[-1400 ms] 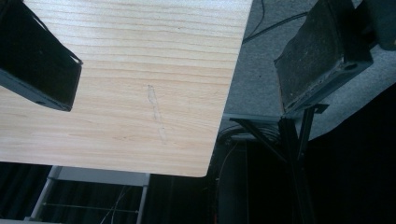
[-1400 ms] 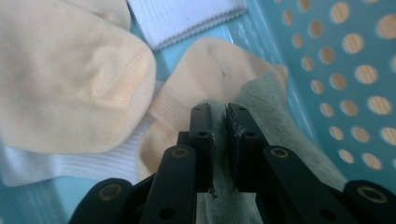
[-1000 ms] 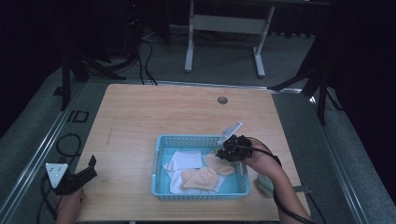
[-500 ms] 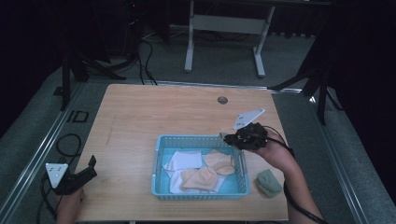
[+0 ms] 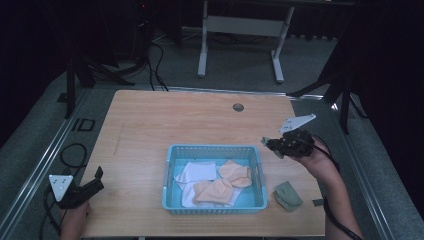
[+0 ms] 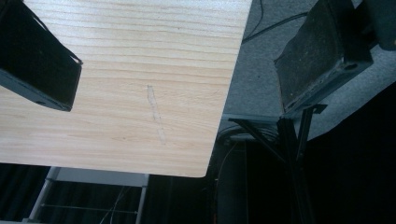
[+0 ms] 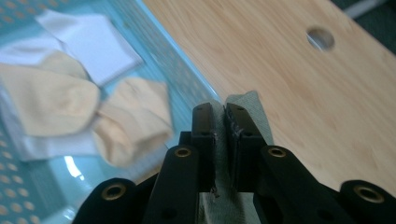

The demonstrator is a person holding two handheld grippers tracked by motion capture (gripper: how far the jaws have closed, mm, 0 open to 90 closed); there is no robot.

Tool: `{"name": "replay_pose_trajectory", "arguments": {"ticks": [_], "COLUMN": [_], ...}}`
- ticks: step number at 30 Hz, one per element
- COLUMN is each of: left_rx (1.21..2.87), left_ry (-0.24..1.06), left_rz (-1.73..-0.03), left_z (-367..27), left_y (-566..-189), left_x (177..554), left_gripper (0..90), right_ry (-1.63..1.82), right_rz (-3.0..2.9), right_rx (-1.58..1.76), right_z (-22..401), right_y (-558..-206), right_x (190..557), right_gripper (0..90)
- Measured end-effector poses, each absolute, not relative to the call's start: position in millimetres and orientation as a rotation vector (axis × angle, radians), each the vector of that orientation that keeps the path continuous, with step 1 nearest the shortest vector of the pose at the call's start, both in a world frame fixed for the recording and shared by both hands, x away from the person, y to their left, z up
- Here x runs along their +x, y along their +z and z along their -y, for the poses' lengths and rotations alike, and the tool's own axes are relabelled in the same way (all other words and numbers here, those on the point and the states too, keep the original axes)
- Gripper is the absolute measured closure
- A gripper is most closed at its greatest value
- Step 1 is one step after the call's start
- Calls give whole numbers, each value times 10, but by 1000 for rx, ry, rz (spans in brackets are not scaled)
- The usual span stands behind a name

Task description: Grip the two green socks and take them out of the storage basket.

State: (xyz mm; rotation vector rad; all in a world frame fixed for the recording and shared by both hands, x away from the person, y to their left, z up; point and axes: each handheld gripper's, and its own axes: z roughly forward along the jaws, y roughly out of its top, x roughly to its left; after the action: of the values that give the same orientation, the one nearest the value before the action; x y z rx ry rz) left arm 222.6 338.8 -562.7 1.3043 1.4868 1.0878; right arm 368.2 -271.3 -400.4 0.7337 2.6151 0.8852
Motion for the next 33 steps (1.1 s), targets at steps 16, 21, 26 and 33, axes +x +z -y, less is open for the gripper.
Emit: {"name": "replay_pose_trajectory", "arguments": {"ticks": [16, 21, 26, 33], "left_rx": [1306, 1306, 1305, 1305], "left_ry": [1088, 1088, 1088, 1087], "left_rz": [-1485, -1484, -1486, -1486], "left_z": [-3388, -3388, -3388, -3388], "left_y": [-5627, -5628, -5627, -5627], "left_x": [2225, 2225, 2226, 2227], "left_gripper": [5, 5, 5, 5], "right_ry": [754, 762, 783, 830], "right_rz": [-2641, -2672, -2700, -2596], "right_rx": [1035, 1059, 1078, 1076], "right_z": [2995, 2942, 2875, 2942], "right_y": [-4911, -5106, -5265, -4997], "right_x": [3964, 3957, 3959, 3924], "right_gripper": [825, 819, 721, 433]}}
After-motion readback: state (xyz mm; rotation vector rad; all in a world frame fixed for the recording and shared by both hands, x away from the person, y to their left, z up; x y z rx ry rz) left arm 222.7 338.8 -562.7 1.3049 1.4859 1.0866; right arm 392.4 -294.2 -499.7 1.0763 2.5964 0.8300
